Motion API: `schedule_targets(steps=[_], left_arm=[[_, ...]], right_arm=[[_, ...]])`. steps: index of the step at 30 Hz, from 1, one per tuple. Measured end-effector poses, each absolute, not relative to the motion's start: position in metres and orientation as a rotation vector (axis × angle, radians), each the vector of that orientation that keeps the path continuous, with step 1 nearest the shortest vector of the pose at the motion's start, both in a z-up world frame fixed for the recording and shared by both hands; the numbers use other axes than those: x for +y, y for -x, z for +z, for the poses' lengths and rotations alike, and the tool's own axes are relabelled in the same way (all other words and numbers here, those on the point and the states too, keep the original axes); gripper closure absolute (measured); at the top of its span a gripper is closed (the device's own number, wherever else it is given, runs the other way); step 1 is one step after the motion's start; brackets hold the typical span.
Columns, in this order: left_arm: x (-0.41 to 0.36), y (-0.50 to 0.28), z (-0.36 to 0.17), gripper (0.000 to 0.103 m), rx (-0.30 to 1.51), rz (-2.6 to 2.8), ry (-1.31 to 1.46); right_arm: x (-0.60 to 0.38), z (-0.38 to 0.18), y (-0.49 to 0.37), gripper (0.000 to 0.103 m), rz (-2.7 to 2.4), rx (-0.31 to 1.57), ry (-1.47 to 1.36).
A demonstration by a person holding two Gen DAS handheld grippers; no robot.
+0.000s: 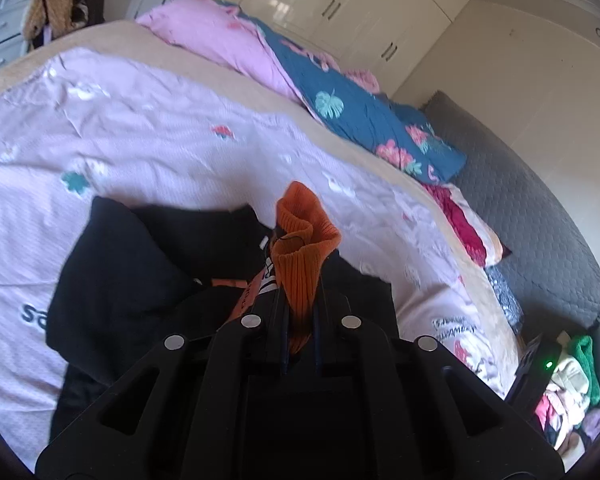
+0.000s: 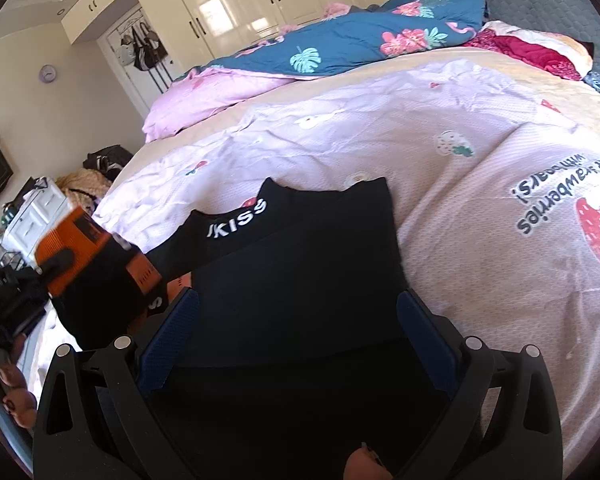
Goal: Fold small clothes
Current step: 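Carry the sleeve across the shirt body with the left tool and release, then grasp the folded orange cuffs on the shirt body with the right tool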
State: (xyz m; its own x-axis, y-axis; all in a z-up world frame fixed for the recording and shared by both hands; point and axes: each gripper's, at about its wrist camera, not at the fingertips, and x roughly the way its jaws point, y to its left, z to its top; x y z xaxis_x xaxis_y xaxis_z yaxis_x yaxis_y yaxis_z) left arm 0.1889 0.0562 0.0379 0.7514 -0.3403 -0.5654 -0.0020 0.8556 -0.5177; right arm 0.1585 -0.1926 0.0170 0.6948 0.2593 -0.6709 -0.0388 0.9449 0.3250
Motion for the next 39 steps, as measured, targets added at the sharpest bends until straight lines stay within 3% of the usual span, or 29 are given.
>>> schedule_targets(steps=[14, 18, 23, 27, 28, 31, 34, 39], left_arm=[[0.017, -0.205, -0.007, 0.1, 0.865, -0.318, 0.471], [0.004, -0.208, -0.02, 0.095, 0.921, -0.365, 0.461], [-0.002, -0.205, -0.019, 0.064, 0.944, -0.42, 0.458], [0.011, -0.202, -0.008, 0.059, 0.911, -0.384, 0.452], [0.016, -0.202, -0.006, 0.052, 0.906, -0.367, 0.452], [0.033, -0.201, 0.002, 0.044, 0.882, -0.269, 0.41], [0.054, -0.201, 0.01, 0.025, 0.855, -0.163, 0.366], [0.089, -0.203, 0.012, 0.016, 0.847, -0.038, 0.354]], right_arm=[[-0.219, 0.013, -0.157, 0.004, 0.078, 0.768, -0.341], [-0.224, 0.01, -0.158, 0.004, 0.076, 0.777, -0.362], [-0.223, 0.006, -0.159, 0.004, 0.094, 0.794, -0.381], [-0.205, 0.005, -0.159, 0.004, 0.132, 0.808, -0.321], [-0.198, 0.004, -0.159, 0.004, 0.155, 0.816, -0.307], [-0.177, -0.001, -0.16, 0.004, 0.237, 0.852, -0.287], [-0.15, -0.008, -0.164, 0.005, 0.315, 0.908, -0.266], [-0.11, -0.02, -0.171, 0.006, 0.316, 0.959, -0.17]])
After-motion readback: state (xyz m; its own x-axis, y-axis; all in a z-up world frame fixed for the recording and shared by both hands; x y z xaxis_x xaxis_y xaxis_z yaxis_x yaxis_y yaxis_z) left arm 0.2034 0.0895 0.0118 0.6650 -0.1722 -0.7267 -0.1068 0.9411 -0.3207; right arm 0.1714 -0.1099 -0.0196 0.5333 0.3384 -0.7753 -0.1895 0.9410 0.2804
